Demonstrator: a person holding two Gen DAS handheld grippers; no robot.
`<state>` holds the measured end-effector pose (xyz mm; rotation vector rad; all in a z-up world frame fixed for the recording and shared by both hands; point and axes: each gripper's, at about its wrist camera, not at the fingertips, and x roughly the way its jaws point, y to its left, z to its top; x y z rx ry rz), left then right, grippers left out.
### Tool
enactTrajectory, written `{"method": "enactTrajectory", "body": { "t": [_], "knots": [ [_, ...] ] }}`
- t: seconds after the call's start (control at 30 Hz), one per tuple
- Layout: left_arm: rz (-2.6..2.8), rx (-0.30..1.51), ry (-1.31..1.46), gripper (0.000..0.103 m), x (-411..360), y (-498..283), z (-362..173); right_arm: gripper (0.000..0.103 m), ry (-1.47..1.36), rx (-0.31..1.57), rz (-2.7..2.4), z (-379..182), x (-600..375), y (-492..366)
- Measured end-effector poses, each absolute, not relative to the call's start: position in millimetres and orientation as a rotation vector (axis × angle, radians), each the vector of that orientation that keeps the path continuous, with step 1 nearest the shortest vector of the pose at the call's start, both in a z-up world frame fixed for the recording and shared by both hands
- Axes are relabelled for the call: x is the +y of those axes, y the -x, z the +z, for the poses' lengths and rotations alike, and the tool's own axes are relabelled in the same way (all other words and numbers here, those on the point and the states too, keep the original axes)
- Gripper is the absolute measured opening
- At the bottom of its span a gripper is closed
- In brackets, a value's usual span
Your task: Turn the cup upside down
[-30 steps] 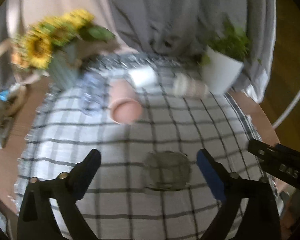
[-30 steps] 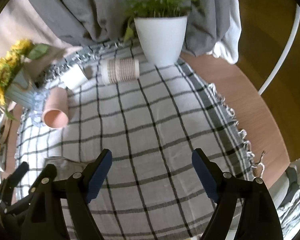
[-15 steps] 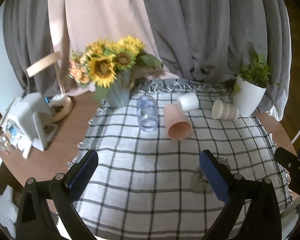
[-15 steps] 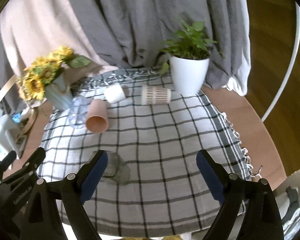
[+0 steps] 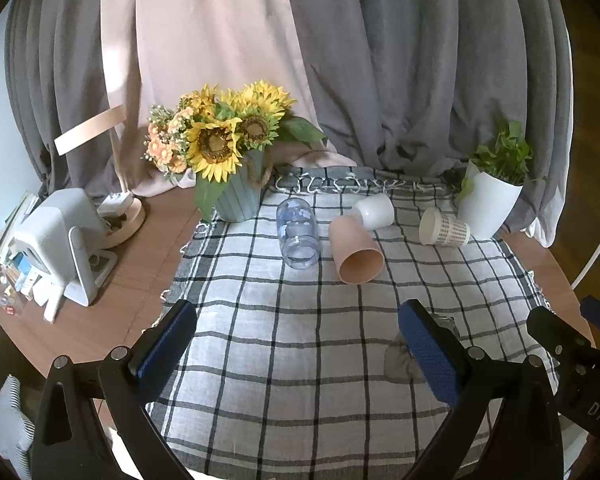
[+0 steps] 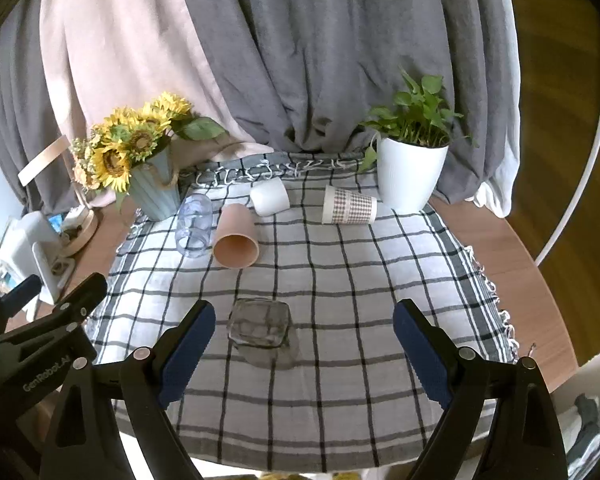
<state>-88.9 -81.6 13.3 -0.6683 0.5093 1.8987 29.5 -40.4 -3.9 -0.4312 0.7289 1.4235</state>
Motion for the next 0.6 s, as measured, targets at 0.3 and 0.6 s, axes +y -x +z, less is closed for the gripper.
{"method": "enactTrajectory", "body": {
  "t": [0.3, 0.6],
  "knots": [
    [1.881, 0.498, 0.675, 0.103, -77.9, 87.4, 13.2, 0.091, 0.427, 0.725, 1.42, -2.1, -40.1, -28.2],
    [1.885, 0.498, 0.69, 0.103, -74.5, 87.3, 11.7, 0.091, 0.435, 0.733, 1.423, -3.2, -39.3, -28.5]
  ]
}}
